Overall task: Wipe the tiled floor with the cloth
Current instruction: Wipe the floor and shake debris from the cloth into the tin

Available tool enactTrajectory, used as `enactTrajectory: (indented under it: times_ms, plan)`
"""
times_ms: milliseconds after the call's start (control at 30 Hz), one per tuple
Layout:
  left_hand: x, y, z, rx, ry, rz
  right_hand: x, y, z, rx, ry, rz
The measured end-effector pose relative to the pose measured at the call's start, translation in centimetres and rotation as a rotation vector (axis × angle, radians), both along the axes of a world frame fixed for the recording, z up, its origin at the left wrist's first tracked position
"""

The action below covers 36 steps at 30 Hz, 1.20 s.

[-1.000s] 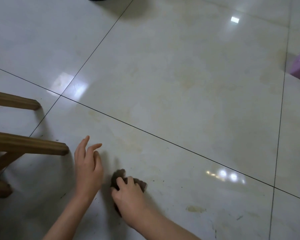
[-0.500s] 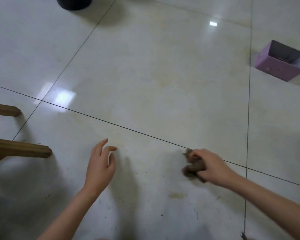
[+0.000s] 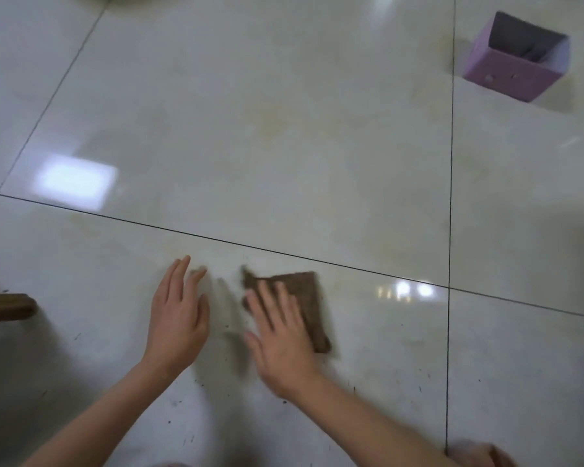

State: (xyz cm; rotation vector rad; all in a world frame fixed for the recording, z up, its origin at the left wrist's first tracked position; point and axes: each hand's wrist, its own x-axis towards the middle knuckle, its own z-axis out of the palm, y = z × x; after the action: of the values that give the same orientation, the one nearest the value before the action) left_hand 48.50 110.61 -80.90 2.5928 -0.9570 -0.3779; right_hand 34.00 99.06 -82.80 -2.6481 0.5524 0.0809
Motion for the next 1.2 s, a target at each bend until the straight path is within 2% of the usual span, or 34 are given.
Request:
enactTrajectory:
  times_ms: [100, 167, 233, 300, 367, 400, 433, 500, 600, 667, 700, 733, 767, 833, 867, 933, 1000, 1067, 1133, 1200]
  plan:
    - [0.2, -0.6, 0.1, 0.039, -0.040, -0.126, -0.8, -2.5, 0.2, -0.119, -0.004, 0.318]
    - [0.4, -1.3, -0.2, 0.078, -0.067, -0.199, -4.5, -7.7, 0.5, -0.199, 0.037, 0.305]
    - [0.5, -1.9, -0.7, 0.122, -0.066, -0.215, -10.1, -13.7, -0.2, -0.269, 0.082, 0.052]
    - [0.0, -2.3, -1.4, 0.158, -0.052, -0.212, -15.5, -17.7, 0.6, -0.224, 0.204, -0.335]
    - [-0.7, -2.5, -2.2, 0.182, -0.044, -0.207, -16.2, -17.3, 0.6, -0.212, 0.232, -0.730]
    - [-1.1, -2.6, -2.6, 0.193, -0.044, -0.216, -14.8, -15.5, 0.4, -0.245, 0.243, -0.851]
    - [-1.5, -2.6, -3.0, 0.205, -0.044, -0.224, -13.1, -13.2, -0.1, -0.259, 0.242, -0.877]
    - [-1.8, -2.7, -3.5, 0.234, -0.045, -0.218, -9.1, -7.1, -0.6, -0.232, 0.167, -0.712]
    - [-1.9, -2.8, -3.8, 0.245, -0.055, -0.216, -7.9, 0.3, -0.8, -0.086, 0.071, -0.232]
    - [-1.8, -2.8, -3.8, 0.242, -0.071, -0.216, -9.7, -1.9, -0.4, -0.089, 0.064, 0.049]
    - [-1.8, -2.8, -3.8, 0.239, -0.071, -0.214, -10.9, -4.5, 0.0, -0.099, 0.080, 0.112]
    - [-1.9, -2.8, -3.8, 0.234, -0.068, -0.210, -12.7, -7.4, 0.4, -0.115, 0.085, 0.032]
    - [-1.9, -2.9, -3.8, 0.225, -0.064, -0.210, -15.0, -10.5, 0.7, -0.217, 0.142, -0.070]
    - [-2.0, -2.8, -4.1, 0.209, -0.065, -0.211, -19.7, -15.4, 1.1, -0.292, 0.279, -0.481]
    - [-2.0, -2.8, -4.3, 0.203, -0.070, -0.209, -21.5, -16.4, 1.2, -0.236, 0.266, -0.717]
    - [-1.9, -2.8, -4.6, 0.190, -0.083, -0.215, -21.2, -15.1, 0.5, -0.239, 0.233, -1.023]
    - [-1.7, -3.0, -4.5, 0.195, -0.085, -0.217, -16.8, -10.4, -1.0, -0.302, 0.250, -1.147]
    - [-1.9, -3.0, -4.0, 0.210, -0.074, -0.208, -11.3, -3.8, -1.6, -0.258, 0.198, -1.009]
    - [-2.1, -3.2, -3.6, 0.207, -0.063, -0.197, -7.8, 1.9, -1.4, -0.144, 0.109, -0.640]
    - [-2.1, -3.1, -3.7, 0.207, -0.060, -0.196, -8.5, 1.9, -1.4, -0.104, 0.109, -0.249]
